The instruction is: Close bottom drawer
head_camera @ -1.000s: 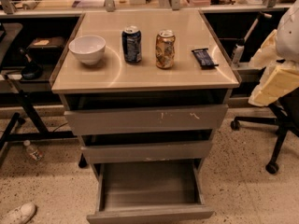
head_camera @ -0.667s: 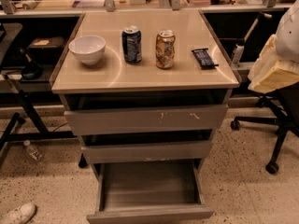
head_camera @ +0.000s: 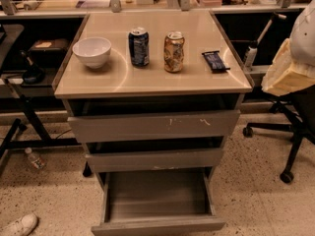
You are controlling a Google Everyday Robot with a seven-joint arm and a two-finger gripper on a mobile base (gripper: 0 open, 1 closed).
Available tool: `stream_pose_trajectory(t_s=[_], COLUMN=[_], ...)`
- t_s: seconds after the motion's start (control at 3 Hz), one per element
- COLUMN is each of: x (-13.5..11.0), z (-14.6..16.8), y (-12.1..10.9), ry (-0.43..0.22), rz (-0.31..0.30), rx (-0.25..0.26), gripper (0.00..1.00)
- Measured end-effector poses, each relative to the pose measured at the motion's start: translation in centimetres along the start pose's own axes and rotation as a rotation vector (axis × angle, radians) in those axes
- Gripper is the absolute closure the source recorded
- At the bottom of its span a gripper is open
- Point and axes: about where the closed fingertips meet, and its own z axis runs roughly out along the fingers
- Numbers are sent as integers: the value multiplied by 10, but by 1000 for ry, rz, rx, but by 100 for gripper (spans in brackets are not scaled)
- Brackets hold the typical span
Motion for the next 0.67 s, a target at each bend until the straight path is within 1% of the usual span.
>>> stream_pose_trajectory(t_s=[0.33,0.67], x=[-1,0], z=[3,35], y=[2,21], ry=[-6,-2], rz=[-3,-2], rx=[-2,-43], gripper=[100,100])
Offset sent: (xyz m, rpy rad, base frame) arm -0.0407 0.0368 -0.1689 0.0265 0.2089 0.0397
